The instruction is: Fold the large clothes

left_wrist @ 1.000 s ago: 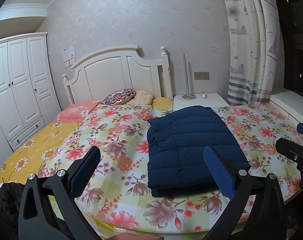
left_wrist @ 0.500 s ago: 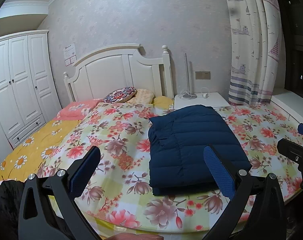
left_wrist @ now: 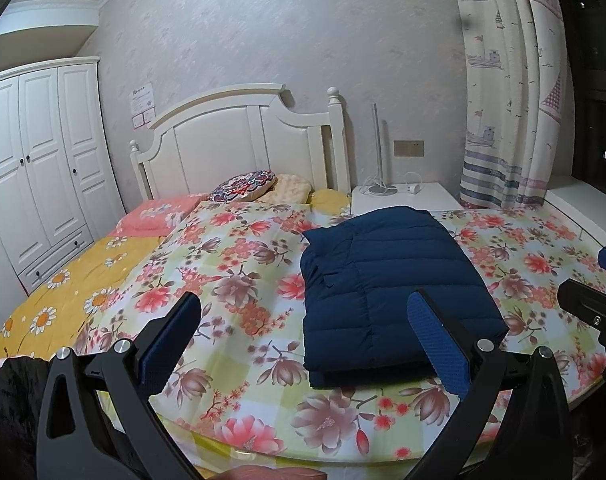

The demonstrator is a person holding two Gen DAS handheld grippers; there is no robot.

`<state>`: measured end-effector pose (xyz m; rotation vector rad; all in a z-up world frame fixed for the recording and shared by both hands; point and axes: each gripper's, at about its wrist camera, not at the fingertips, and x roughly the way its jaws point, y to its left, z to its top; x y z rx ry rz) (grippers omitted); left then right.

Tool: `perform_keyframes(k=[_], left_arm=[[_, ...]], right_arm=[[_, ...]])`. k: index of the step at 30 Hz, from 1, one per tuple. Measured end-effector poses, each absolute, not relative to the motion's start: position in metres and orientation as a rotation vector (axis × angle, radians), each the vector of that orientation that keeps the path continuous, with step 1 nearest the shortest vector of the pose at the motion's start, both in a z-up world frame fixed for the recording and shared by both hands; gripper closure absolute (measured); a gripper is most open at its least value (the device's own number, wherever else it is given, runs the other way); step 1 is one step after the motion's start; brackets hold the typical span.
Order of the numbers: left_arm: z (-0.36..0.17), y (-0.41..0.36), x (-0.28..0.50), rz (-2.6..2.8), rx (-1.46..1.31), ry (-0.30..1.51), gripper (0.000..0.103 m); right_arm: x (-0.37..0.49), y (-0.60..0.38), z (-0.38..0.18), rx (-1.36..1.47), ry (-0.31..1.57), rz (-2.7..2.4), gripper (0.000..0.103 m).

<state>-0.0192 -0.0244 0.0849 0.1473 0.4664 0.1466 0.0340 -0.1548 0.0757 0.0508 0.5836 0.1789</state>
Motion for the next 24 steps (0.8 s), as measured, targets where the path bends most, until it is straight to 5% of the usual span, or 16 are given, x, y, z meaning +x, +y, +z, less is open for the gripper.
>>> perform_keyframes(k=[24], left_arm=[[0.0854, -0.0244, -0.0192, 0.146, 0.146, 0.467, 0.004]], right_arm=[[0.0316, -0.1560, 0.0725, 0.038, 0.590, 0.195, 0.003]])
